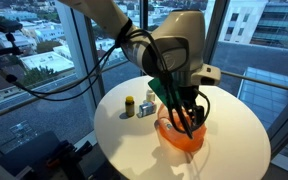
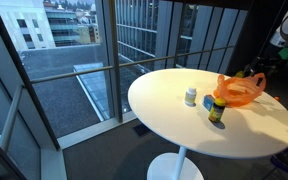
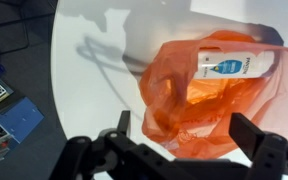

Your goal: Move the white bottle from the plastic bag to the table

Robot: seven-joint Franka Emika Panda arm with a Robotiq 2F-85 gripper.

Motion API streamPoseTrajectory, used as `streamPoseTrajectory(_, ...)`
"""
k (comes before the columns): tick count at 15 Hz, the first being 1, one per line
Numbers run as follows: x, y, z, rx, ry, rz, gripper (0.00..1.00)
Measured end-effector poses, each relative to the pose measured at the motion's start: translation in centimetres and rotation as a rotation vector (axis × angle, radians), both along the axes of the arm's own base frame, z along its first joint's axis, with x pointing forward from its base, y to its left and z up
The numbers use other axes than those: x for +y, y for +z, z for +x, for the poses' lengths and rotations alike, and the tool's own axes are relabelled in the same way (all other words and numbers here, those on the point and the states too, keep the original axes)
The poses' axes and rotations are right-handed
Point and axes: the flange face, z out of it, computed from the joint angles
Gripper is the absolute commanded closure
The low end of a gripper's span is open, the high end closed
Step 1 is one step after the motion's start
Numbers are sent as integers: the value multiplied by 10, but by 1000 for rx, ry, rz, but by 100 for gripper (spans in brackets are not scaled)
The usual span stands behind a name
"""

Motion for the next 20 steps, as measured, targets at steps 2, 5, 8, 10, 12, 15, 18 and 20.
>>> streamPoseTrajectory(2, 9, -7, 1, -1, 16, 2, 33)
streamPoseTrajectory(5, 12, -15, 0, -4, 22, -1, 60)
streamPoseTrajectory(8, 11, -19, 0, -5, 21, -3, 84)
streamPoseTrajectory(10, 10, -19, 0, -6, 19, -4, 97)
streamPoseTrajectory(12, 8, -19, -1, -6, 14, -5, 100)
streamPoseTrajectory(15, -2, -20, -7, -3, 4, -7, 97)
streamPoseTrajectory(18, -21, -22, -21, 10, -6, -11, 96)
streamPoseTrajectory(20, -37, -25, -34, 24, -16, -15, 98)
